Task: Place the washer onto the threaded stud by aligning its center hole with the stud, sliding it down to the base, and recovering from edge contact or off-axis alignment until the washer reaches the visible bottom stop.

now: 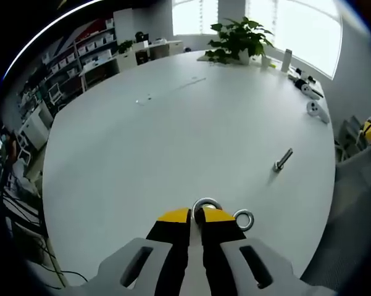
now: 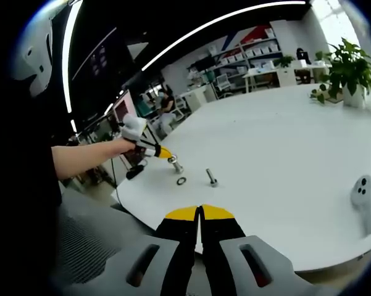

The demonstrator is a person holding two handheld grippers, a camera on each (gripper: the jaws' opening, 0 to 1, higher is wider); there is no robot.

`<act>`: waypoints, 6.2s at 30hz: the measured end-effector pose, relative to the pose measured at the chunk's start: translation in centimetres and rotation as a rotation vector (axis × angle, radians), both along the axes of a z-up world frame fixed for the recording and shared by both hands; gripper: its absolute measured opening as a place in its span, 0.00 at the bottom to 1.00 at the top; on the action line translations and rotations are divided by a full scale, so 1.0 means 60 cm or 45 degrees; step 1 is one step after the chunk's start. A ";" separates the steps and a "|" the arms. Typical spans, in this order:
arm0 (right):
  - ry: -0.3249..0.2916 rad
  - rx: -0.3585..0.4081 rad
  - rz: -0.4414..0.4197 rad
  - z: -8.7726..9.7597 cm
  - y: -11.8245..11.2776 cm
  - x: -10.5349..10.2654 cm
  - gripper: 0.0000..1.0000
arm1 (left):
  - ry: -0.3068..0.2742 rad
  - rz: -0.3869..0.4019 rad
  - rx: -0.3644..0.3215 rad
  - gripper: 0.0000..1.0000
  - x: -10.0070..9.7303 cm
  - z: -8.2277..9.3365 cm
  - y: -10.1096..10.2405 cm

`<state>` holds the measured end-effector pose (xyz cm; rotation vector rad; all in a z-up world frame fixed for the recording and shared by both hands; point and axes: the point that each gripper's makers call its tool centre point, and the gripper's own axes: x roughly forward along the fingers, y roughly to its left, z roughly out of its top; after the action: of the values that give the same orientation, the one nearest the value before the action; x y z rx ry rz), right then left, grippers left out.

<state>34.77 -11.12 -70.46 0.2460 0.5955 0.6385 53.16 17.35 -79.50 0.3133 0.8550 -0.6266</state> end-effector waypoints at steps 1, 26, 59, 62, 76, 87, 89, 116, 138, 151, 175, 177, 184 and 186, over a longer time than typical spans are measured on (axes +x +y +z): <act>0.000 0.000 0.000 0.000 0.000 0.000 0.04 | -0.006 -0.005 0.006 0.06 0.000 0.000 0.000; -0.001 0.006 -0.004 -0.003 -0.003 -0.002 0.04 | -0.011 0.151 -0.157 0.00 -0.002 0.001 -0.001; 0.004 0.004 0.011 -0.006 0.001 -0.003 0.04 | -0.036 -0.224 -0.098 0.10 -0.048 0.005 -0.091; 0.005 0.005 0.010 -0.006 0.001 -0.003 0.04 | -0.012 -0.262 -0.031 0.10 -0.056 -0.012 -0.091; 0.005 0.005 0.007 -0.005 0.001 -0.002 0.04 | 0.067 -0.474 0.280 0.10 -0.075 -0.096 -0.087; 0.002 0.010 0.003 -0.002 0.001 -0.002 0.04 | 0.095 -0.487 0.295 0.09 -0.067 -0.115 -0.089; 0.002 0.006 0.002 -0.003 0.000 -0.001 0.04 | 0.097 -0.481 0.290 0.08 -0.068 -0.116 -0.089; -0.012 0.008 -0.008 0.002 -0.002 0.000 0.04 | 0.137 -0.291 0.195 0.01 -0.085 -0.063 -0.079; 0.000 -0.019 0.005 -0.005 -0.005 -0.003 0.04 | 0.075 -0.146 0.177 0.01 -0.046 -0.002 -0.027; 0.015 -0.033 -0.016 -0.011 -0.015 -0.004 0.04 | 0.099 -0.150 0.118 0.01 -0.034 0.003 -0.027; -0.007 -0.025 -0.022 -0.006 -0.015 0.000 0.04 | 0.112 -0.081 0.154 0.01 -0.009 -0.006 0.001; -0.006 -0.024 -0.024 -0.006 -0.015 0.000 0.04 | 0.096 -0.054 0.123 0.01 -0.003 -0.003 -0.002; -0.005 -0.021 -0.018 -0.005 -0.012 0.000 0.04 | 0.091 -0.053 0.112 0.02 0.005 -0.003 0.000; -0.006 -0.019 -0.019 -0.004 -0.012 0.000 0.04 | 0.094 -0.055 0.103 0.02 0.004 -0.003 -0.001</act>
<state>34.77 -11.83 -70.70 0.2348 0.5930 0.6196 53.38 17.28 -79.69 0.3848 0.9478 -0.6478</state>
